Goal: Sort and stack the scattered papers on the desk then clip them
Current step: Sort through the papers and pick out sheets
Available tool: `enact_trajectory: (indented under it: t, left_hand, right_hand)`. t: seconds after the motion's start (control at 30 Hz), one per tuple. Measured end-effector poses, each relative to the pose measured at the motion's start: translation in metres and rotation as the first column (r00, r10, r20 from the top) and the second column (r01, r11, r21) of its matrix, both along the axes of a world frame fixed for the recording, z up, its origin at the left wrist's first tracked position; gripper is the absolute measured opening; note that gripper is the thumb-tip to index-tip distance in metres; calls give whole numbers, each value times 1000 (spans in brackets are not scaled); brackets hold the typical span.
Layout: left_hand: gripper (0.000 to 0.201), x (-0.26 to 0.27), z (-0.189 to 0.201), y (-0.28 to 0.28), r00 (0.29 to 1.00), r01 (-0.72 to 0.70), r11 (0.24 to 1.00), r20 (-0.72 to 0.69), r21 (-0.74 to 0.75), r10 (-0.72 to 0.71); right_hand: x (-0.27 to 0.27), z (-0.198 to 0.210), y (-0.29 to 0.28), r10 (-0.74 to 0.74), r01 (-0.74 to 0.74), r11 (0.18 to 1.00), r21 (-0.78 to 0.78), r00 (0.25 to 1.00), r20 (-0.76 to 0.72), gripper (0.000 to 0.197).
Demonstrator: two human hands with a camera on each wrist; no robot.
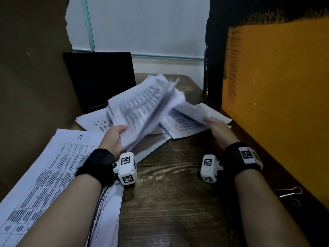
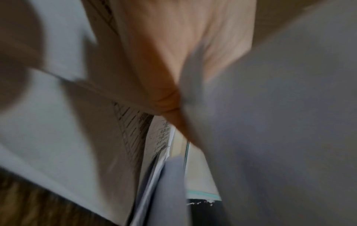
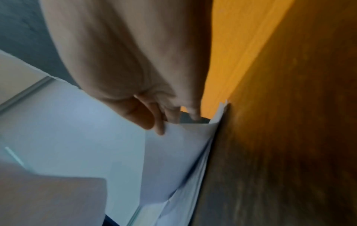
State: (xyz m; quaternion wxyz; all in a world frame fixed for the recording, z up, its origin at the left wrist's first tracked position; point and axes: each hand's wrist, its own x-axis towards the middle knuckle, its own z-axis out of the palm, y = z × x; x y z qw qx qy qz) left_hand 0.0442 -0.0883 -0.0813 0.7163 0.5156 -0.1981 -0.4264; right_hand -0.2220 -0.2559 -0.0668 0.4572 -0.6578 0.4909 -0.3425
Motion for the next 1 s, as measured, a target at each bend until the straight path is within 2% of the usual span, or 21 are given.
enact_trajectory:
  t: [0.07,0.13,0.2,0.27,0.4,0.47,0.53,0.6,0.63,0.67,0.7,0.73,0.77,0.8,0.83,0.87,0.9,0.93,1.0]
  left_hand:
    - [38,-7,1,0,992,107,994,67,24,-109]
    - [45,-14,0,0,949,210,969,213,134,-235]
    - [48,-15,0,2,910,252,944,279,213,-305]
    - [48,-12,-2,2,890,273,932,305,237,-339]
    - [44,-15,-2,1,892,254,942,324,219,-315]
    - [39,-16,-2,0,895,207,954,351,216,-274]
    - [33,-16,-1,0,901,149,962,370,227,-227]
    - [51,-15,0,0,873,129,948,421,291,-248]
    - [54,-14,-1,-1,850,140,941,450,308,-273]
    - [48,-14,-1,0,842,160,942,457,294,-285]
    - [42,-13,-2,-2,838,179,948,464,264,-287]
    - [41,-12,-3,-2,845,177,954,460,242,-273]
    - [43,-11,-5,-3,862,146,966,451,215,-231]
    - [45,-10,-4,-3,891,91,978,423,186,-163]
    - [45,-8,-4,-3,918,24,989,389,144,-78]
    - [43,-4,-4,-1,942,-43,993,336,108,4]
    - [40,0,-4,-1,959,-100,992,272,78,76]
    - [39,4,-3,1,974,-139,988,191,65,124]
    - [45,12,-6,1,987,-150,987,60,55,146]
  right_hand:
    - [1,12,4,-92,101,995,-16,948,304,38]
    - [2,25,15,-24,64,996,-68,883,469,42]
    - [6,33,31,170,-117,983,-143,876,452,54]
    - [16,34,48,336,-307,942,-136,867,369,53]
    - [37,16,64,591,-615,784,82,780,203,47]
    - [46,6,69,689,-705,671,229,707,157,42]
    - [55,-1,73,757,-778,557,289,619,208,43]
    - [60,0,79,791,-810,499,308,571,218,45]
    - [62,1,80,791,-813,499,300,569,223,47]
    - [61,2,82,787,-818,507,273,568,240,47]
    - [61,2,80,757,-800,548,246,599,260,45]
    - [61,2,78,687,-748,628,213,662,300,42]
    - [60,2,73,560,-636,753,171,755,340,38]
    - [59,2,67,392,-470,872,134,836,384,36]
    - [57,1,58,209,-267,959,95,893,399,37]
    - [54,1,49,62,-84,995,45,926,373,39]
    - [51,0,40,-28,32,999,-10,946,322,42]
    - [48,0,36,-55,71,996,-54,965,256,44]
    - [43,-1,34,20,-15,998,-64,997,69,45]
